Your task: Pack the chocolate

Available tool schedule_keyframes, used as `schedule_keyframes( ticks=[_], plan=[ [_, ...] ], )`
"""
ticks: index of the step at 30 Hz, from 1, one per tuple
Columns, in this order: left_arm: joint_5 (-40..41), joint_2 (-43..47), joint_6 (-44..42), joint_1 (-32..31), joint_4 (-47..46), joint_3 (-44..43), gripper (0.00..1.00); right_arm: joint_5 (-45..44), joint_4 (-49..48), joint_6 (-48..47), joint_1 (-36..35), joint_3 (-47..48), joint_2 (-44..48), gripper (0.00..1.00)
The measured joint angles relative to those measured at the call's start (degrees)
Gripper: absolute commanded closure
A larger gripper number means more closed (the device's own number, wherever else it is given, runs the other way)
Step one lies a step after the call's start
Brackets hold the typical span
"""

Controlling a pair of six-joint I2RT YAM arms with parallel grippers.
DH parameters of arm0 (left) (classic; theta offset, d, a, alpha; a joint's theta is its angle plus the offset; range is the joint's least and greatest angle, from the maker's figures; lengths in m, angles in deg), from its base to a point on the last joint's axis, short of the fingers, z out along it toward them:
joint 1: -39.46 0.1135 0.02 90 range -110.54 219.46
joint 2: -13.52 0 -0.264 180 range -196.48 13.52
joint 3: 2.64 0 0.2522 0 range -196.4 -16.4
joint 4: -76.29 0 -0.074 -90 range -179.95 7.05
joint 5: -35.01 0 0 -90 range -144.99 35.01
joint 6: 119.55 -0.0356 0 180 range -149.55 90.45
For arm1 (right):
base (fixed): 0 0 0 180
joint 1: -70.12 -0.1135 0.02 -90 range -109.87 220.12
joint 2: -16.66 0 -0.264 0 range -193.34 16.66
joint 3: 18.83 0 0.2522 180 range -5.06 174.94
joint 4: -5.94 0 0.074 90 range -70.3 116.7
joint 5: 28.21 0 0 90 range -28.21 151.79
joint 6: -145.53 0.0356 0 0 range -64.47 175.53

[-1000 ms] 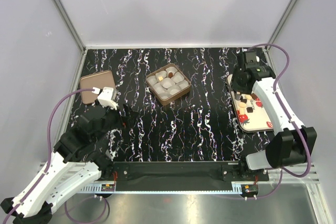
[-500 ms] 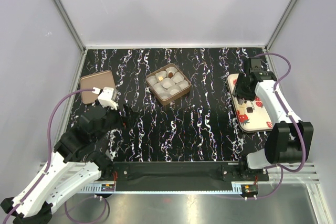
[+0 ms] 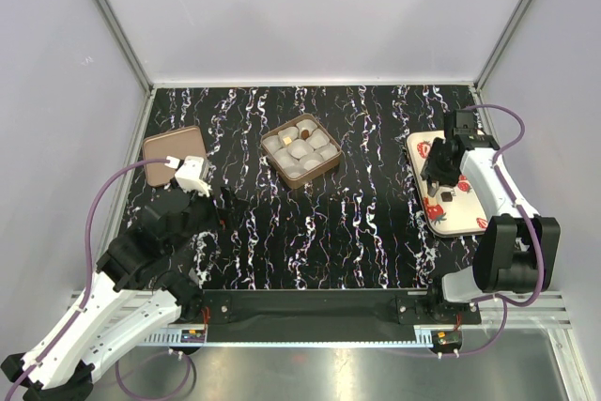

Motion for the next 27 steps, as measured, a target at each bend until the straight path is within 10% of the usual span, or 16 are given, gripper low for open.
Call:
schedule_keyframes(
  ticks=[27],
  plan=[
    [0.0, 0.0, 0.0, 0.0, 0.0, 0.0, 0.01, 4.8, 1.9, 1.3, -5.4, 14.4, -0.1, 0.72]
  ],
)
